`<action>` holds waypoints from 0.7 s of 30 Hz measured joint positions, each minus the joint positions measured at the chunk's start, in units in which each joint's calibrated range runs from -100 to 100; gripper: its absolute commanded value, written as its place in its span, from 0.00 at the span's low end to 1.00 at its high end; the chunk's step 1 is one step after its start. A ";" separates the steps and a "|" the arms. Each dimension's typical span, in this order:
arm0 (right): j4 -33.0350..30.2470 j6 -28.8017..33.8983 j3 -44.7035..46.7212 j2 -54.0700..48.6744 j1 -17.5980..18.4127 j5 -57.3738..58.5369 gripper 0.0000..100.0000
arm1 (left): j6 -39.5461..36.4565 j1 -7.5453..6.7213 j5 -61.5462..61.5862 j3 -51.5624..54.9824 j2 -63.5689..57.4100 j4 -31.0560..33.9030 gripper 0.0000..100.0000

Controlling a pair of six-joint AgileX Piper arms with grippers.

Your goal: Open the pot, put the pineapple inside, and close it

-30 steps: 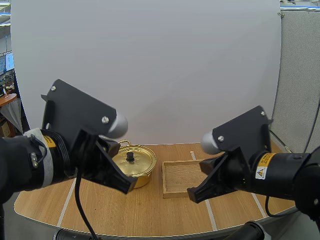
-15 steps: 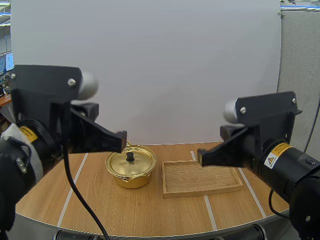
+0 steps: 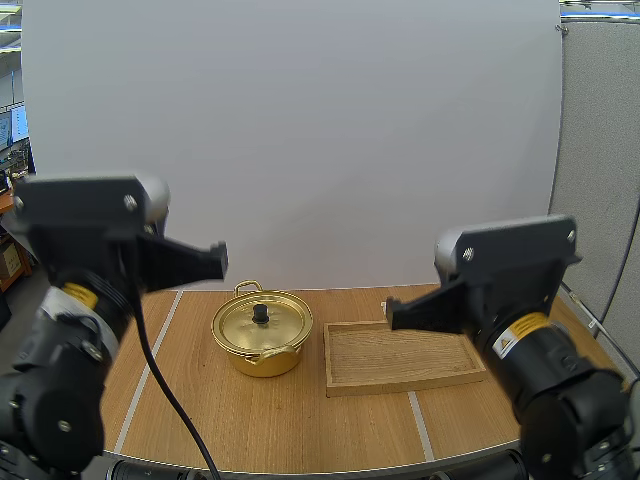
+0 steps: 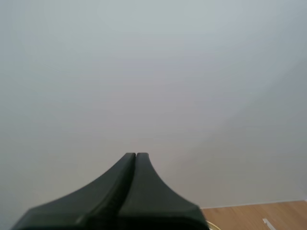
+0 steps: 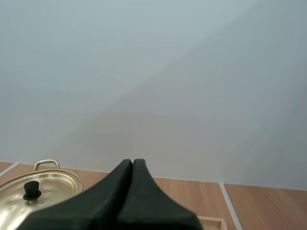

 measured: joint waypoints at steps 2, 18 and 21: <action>0.00 0.00 2.25 0.00 0.00 -1.20 0.00 | 0.00 0.00 -0.40 2.32 0.00 0.00 0.00; 0.00 0.00 7.74 0.00 -0.51 -1.55 0.00 | 0.00 0.00 -3.18 6.72 -4.39 0.14 0.00; 0.00 0.00 7.74 0.00 -0.63 -1.55 0.00 | 0.00 0.00 -3.43 7.44 -6.46 0.18 0.00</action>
